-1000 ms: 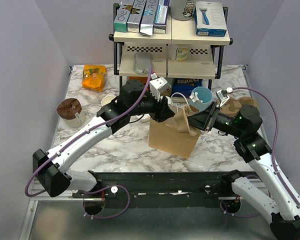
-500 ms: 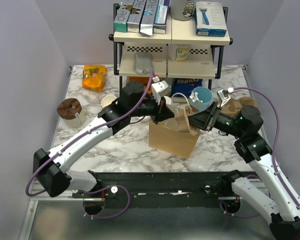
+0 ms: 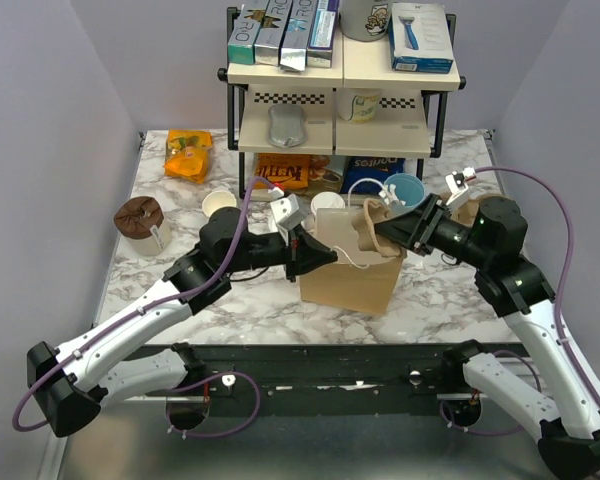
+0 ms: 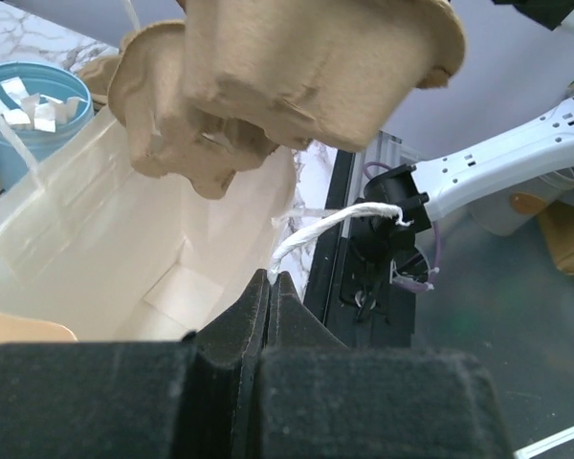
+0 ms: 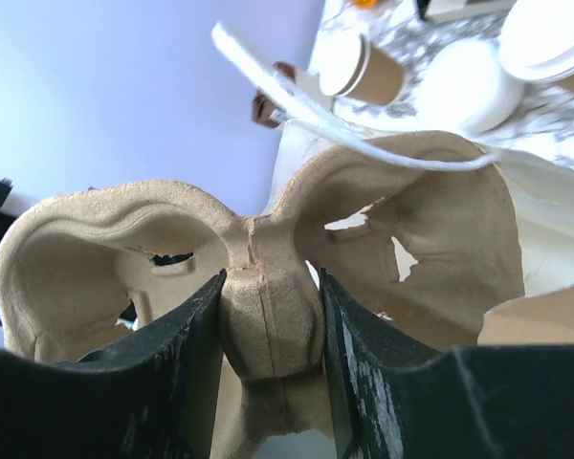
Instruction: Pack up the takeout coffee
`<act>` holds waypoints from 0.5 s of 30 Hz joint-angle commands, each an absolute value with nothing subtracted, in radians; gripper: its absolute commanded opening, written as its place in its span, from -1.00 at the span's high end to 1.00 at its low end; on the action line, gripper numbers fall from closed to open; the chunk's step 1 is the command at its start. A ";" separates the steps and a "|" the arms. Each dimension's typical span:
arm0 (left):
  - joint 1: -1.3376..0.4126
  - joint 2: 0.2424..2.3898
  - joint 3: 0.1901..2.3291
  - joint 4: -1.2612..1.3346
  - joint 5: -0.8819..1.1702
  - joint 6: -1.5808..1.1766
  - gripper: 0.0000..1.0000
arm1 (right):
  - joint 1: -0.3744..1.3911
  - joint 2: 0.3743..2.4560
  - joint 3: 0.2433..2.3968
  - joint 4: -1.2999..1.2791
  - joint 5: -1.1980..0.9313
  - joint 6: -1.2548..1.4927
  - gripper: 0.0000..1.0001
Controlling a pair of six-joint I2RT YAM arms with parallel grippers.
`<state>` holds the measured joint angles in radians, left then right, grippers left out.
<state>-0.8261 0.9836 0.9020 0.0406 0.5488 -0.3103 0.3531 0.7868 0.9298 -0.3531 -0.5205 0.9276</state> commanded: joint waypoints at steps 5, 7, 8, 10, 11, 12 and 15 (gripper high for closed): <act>-0.963 0.968 0.928 0.055 0.399 -0.281 1.00 | 0.347 0.814 1.026 -0.583 -0.321 0.781 0.01; -0.995 0.973 0.937 0.061 0.368 -0.279 1.00 | 0.348 0.833 1.057 -0.606 -0.272 0.749 0.01; -1.029 0.986 0.942 0.066 0.341 -0.285 1.00 | 0.348 0.845 1.065 -0.630 -0.252 0.743 0.01; -1.058 1.003 0.966 0.064 0.299 -0.307 1.00 | 0.353 0.847 1.074 -0.643 -0.189 0.721 0.02; -1.075 1.021 0.974 0.069 0.254 -0.319 1.00 | 0.354 0.847 1.069 -0.646 -0.175 0.718 0.03; -1.089 1.029 0.980 0.071 0.233 -0.330 1.00 | 0.356 0.845 1.068 -0.649 -0.163 0.707 0.04; -1.130 1.064 0.999 0.095 0.143 -0.360 1.00 | 0.373 0.854 1.055 -0.656 -0.114 0.689 0.08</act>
